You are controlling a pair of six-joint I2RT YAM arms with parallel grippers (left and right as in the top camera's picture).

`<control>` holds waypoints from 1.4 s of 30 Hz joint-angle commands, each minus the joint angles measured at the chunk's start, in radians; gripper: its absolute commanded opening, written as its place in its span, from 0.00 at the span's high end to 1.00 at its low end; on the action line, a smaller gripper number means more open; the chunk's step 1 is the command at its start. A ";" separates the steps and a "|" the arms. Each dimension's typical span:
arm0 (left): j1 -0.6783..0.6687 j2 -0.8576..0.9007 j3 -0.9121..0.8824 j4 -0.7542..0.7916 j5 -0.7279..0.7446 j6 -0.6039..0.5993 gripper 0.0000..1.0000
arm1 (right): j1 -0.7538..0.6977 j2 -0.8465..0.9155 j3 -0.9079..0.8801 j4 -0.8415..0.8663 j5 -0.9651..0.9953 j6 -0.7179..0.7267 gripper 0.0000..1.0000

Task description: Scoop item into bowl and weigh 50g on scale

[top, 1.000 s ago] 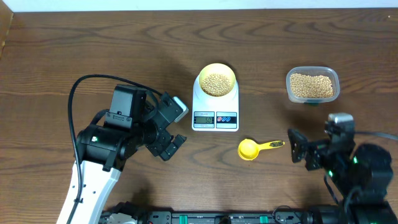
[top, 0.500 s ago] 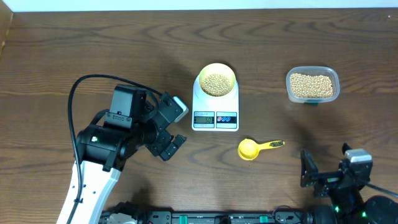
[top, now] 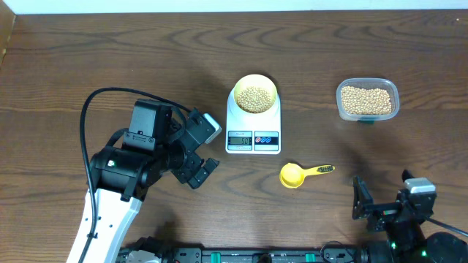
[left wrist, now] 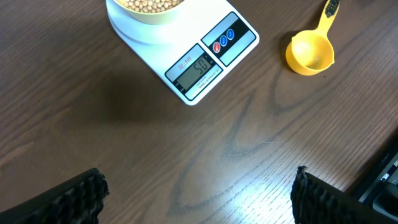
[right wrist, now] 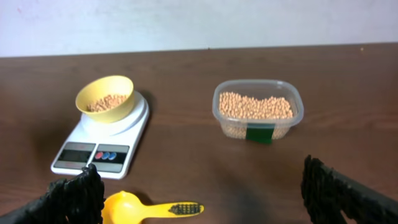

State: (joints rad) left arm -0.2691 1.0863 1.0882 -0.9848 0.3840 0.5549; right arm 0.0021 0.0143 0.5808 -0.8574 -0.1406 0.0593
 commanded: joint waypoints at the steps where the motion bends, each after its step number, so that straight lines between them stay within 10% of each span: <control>1: 0.004 -0.003 0.009 -0.002 0.008 0.010 0.03 | -0.015 -0.009 -0.073 0.081 0.002 -0.003 0.01; 24: 0.004 -0.003 0.009 -0.002 0.008 0.010 0.03 | -0.013 -0.009 -0.540 0.742 0.078 -0.016 0.01; 42: 0.004 -0.003 0.009 -0.002 0.008 0.010 0.03 | -0.013 -0.009 -0.562 0.760 0.077 -0.038 0.01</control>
State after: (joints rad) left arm -0.2691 1.0863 1.0882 -0.9848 0.3840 0.5549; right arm 0.0021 0.0120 0.0280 -0.1001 -0.0704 0.0547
